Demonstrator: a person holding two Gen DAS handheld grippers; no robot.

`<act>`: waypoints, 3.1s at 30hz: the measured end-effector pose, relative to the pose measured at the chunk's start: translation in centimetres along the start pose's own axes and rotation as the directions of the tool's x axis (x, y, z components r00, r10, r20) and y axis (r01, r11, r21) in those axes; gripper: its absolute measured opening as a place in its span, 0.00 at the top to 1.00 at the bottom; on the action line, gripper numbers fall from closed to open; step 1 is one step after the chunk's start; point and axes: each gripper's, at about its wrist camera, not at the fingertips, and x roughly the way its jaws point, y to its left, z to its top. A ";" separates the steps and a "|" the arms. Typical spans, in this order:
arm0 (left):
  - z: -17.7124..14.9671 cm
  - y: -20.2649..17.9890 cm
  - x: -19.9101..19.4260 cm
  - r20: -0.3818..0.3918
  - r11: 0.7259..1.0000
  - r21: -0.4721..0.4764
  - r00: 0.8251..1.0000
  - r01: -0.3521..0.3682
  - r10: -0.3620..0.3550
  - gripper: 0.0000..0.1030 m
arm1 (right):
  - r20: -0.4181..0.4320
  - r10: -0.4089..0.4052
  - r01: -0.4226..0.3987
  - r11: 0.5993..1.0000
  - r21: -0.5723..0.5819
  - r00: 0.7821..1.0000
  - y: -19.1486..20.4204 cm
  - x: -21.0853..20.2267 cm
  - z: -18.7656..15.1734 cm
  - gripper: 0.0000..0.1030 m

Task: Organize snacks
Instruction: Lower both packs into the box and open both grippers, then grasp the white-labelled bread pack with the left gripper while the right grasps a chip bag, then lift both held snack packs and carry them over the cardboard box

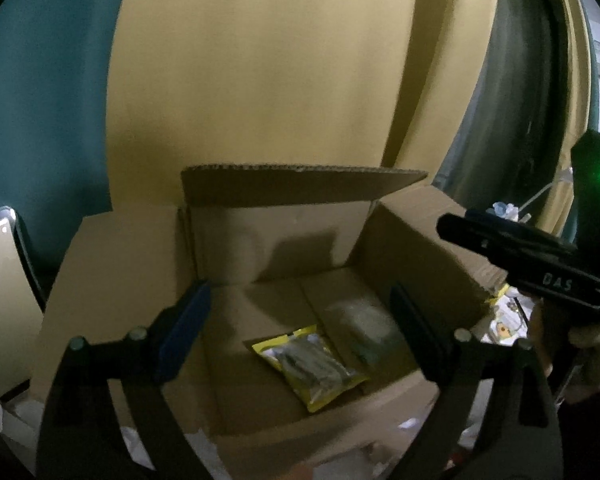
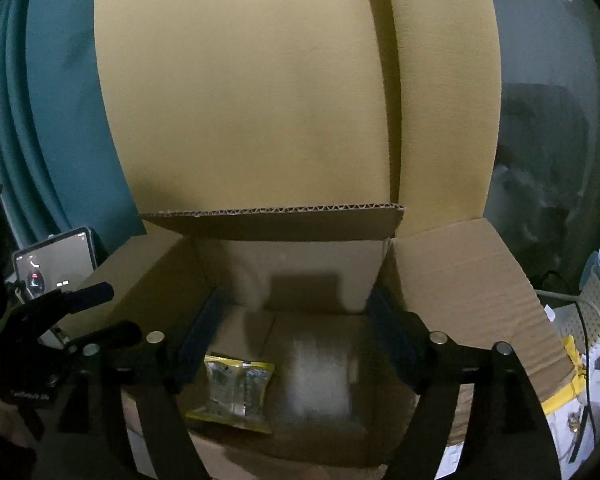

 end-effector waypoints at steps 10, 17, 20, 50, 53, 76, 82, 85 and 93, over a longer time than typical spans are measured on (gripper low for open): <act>0.0 -2.2 -3.2 0.008 1.000 0.023 1.000 0.022 -0.022 0.10 | 0.023 -0.024 0.025 0.999 -0.026 0.999 0.5 -4.0 -0.5 0.23; -0.5 -3.9 -5.9 0.023 0.999 0.040 0.999 0.037 -0.038 0.10 | 0.035 -0.044 0.045 0.999 -0.026 0.998 0.5 -7.2 -1.3 0.23; -0.8 -4.5 -6.8 0.024 0.998 0.044 0.999 0.044 -0.045 0.10 | 0.040 -0.050 0.051 0.998 -0.028 0.998 0.5 -8.4 -1.7 0.23; -7.8 -7.9 -11.2 -0.067 0.997 0.033 0.996 0.064 -0.062 0.10 | -0.013 -0.085 0.085 0.996 0.013 0.996 0.2 -15.1 -9.1 0.23; -8.7 -8.0 -11.0 -0.089 0.998 0.026 0.994 0.063 -0.060 0.10 | -0.031 -0.085 0.086 0.996 0.020 0.996 0.0 -15.2 -10.0 0.23; -15.3 -9.7 -8.9 -0.308 0.998 0.022 0.950 0.052 -0.043 0.10 | -0.163 -0.059 0.082 0.987 0.137 0.985 -1.4 -14.5 -16.3 0.22; -16.3 -10.7 -8.2 -0.353 0.997 0.062 0.935 0.049 -0.023 0.10 | -0.198 -0.035 0.070 0.983 0.172 0.980 -1.4 -14.0 -17.3 0.20; -16.9 -11.0 -7.6 -0.385 0.996 0.077 0.923 0.045 -0.012 0.10 | -0.215 -0.024 0.066 0.980 0.188 0.976 -1.4 -13.6 -17.6 0.18; -17.4 -12.0 -7.2 -0.395 0.988 0.153 0.918 0.034 0.030 0.10 | -0.267 -0.036 0.075 0.988 0.138 0.963 -0.4 -11.8 -18.5 0.18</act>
